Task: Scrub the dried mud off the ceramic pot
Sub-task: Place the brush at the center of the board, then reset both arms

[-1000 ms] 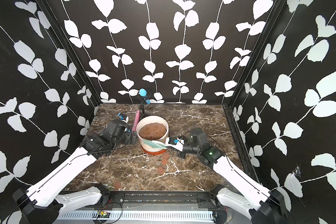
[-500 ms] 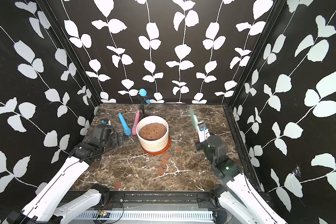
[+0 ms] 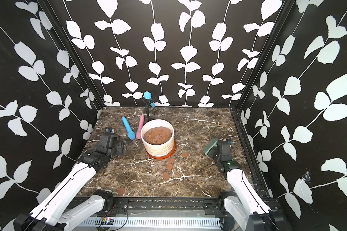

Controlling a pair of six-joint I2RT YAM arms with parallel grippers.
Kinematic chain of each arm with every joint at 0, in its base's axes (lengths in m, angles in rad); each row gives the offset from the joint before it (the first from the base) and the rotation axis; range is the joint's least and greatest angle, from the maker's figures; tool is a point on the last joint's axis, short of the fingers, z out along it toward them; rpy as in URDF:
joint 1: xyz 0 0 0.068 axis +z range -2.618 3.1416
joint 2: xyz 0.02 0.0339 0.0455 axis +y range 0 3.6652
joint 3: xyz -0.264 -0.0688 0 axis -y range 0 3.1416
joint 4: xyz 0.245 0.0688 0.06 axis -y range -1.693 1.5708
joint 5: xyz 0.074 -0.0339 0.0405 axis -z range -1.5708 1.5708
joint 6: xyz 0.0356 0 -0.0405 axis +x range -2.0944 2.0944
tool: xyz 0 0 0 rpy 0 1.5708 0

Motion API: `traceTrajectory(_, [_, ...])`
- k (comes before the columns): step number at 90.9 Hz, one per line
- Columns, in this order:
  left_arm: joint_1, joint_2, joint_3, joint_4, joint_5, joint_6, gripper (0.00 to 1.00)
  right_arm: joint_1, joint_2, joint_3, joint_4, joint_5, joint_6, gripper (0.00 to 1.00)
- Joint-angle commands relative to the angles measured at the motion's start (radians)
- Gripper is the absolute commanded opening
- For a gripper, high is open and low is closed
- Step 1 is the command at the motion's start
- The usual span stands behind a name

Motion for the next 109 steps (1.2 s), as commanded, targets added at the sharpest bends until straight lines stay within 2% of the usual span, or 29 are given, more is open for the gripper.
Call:
traceTrajectory(1, [0.005,-0.006,-0.019,0.055,0.055,0.046,0.98,-0.034,0.015,-0.066,0.144,-0.116,0.198,0.11])
traceTrajectory(10, [0.005,-0.008,-0.036,0.084,0.089,0.084,0.99,-0.05,0.033,-0.046,0.076,-0.135,0.157,0.49])
traceTrajectory(15, [0.005,-0.013,-0.052,0.13,0.149,0.139,0.98,-0.05,0.044,0.011,-0.024,-0.122,0.082,0.64])
traceTrajectory(21, [0.005,-0.019,-0.064,0.183,0.301,0.263,0.98,-0.051,0.061,0.095,-0.144,-0.095,-0.032,0.81])
traceTrajectory(25, [0.005,-0.025,-0.049,0.184,0.384,0.281,0.99,-0.051,0.075,0.15,-0.222,-0.074,-0.101,0.95])
traceTrajectory(27, [0.004,-0.025,-0.043,0.191,0.402,0.272,0.98,-0.051,0.082,0.173,-0.258,-0.06,-0.127,0.98])
traceTrajectory(34, [0.004,-0.037,-0.052,0.246,0.403,0.242,0.99,-0.051,0.096,0.233,-0.346,-0.016,-0.197,0.99])
traceTrajectory(45, [0.005,-0.065,-0.134,0.372,0.366,0.316,0.99,-0.05,0.073,0.293,-0.396,0.036,-0.254,0.99])
traceTrajectory(57, [0.005,-0.077,-0.207,0.479,0.318,0.335,0.99,-0.051,0.025,0.325,-0.372,0.028,-0.248,0.99])
traceTrajectory(68, [0.004,-0.07,-0.216,0.483,0.265,0.337,0.99,-0.05,-0.012,0.356,-0.36,0.046,-0.245,0.99])
traceTrajectory(81, [0.013,-0.083,-0.282,0.603,0.258,0.335,0.99,-0.051,-0.04,0.375,-0.312,0.148,-0.355,0.99])
traceTrajectory(93, [0.022,-0.07,-0.324,0.721,0.232,0.361,0.98,-0.05,-0.058,0.356,-0.199,0.321,-0.484,1.0])
traceTrajectory(102, [0.05,-0.015,-0.359,0.848,0.204,0.386,0.99,-0.05,-0.068,0.287,-0.035,0.336,-0.609,1.0])
traceTrajectory(109, [0.082,0.039,-0.379,0.946,0.216,0.394,0.98,-0.05,-0.064,0.199,0.133,0.335,-0.654,1.0])
